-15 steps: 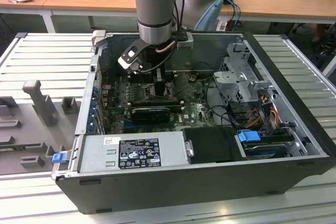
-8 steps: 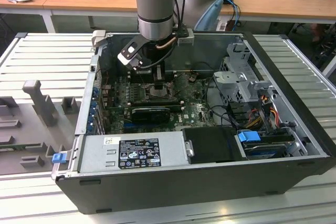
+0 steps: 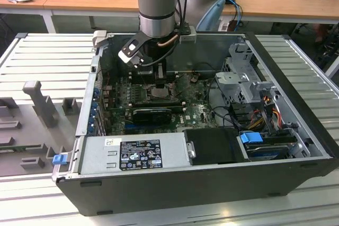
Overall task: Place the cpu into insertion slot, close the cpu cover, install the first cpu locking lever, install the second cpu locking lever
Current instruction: 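Place the cpu into insertion slot, then close the cpu cover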
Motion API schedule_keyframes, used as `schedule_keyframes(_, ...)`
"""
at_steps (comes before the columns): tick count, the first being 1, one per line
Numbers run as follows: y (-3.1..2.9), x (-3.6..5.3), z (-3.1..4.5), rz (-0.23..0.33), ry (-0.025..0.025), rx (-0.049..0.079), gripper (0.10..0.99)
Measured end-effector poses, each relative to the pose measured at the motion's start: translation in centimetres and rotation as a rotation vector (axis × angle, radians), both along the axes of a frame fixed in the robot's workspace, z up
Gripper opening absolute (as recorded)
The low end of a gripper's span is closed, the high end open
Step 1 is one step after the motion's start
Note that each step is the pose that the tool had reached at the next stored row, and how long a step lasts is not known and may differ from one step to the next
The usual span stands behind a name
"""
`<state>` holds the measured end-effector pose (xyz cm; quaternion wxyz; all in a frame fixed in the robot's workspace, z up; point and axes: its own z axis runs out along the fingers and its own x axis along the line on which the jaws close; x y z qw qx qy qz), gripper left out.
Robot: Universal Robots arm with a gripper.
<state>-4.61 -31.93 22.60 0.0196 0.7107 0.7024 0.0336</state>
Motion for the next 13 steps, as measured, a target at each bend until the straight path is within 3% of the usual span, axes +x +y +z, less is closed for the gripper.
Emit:
schedule_keyframes(6,0.00,0.28,0.24,-0.002,0.0004,0.000,0.106)
schedule_keyframes(11,-0.08,1.51,0.24,-0.004,0.0097,0.000,0.106)
schedule_keyframes(13,-0.08,1.57,0.26,-0.004,0.0135,0.001,0.106)
